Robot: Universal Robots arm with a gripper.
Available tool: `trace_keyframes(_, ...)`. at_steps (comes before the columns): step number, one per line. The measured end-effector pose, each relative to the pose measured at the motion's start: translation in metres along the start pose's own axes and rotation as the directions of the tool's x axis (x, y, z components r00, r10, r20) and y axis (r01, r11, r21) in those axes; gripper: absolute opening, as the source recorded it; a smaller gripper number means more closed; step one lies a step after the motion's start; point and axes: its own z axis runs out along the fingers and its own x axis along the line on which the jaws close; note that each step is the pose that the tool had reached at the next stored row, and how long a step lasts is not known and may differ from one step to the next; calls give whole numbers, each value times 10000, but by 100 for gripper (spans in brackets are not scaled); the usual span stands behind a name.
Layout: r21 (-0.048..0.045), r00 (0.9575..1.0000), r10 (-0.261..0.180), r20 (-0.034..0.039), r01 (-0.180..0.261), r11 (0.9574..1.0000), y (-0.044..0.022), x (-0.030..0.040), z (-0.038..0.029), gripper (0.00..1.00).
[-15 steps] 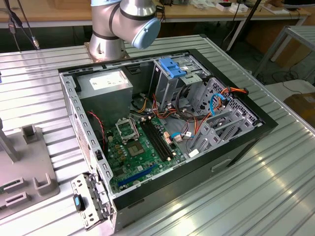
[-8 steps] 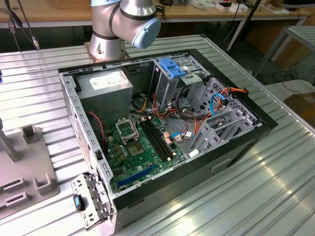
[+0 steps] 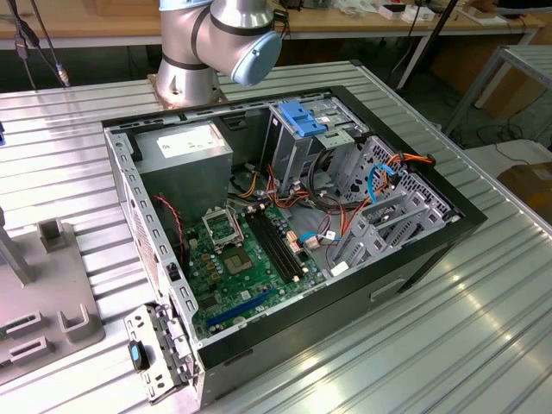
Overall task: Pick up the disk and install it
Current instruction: 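Pick up the disk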
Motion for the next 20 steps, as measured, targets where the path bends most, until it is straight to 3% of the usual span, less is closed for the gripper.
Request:
trace_keyframes(8, 0, 10000, 0, 0, 0, 10000, -2, 0, 0, 36)
trace_keyframes(12, 1, 10000, 0, 0, 0, 10000, -43, 2, 1, 36)
trace_keyframes(15, 0, 10000, 0, 0, 0, 10000, -117, 6, 3, 36)
trace_keyframes(20, 1, 10000, 0, 0, 0, 10000, -410, 22, 10, 36)
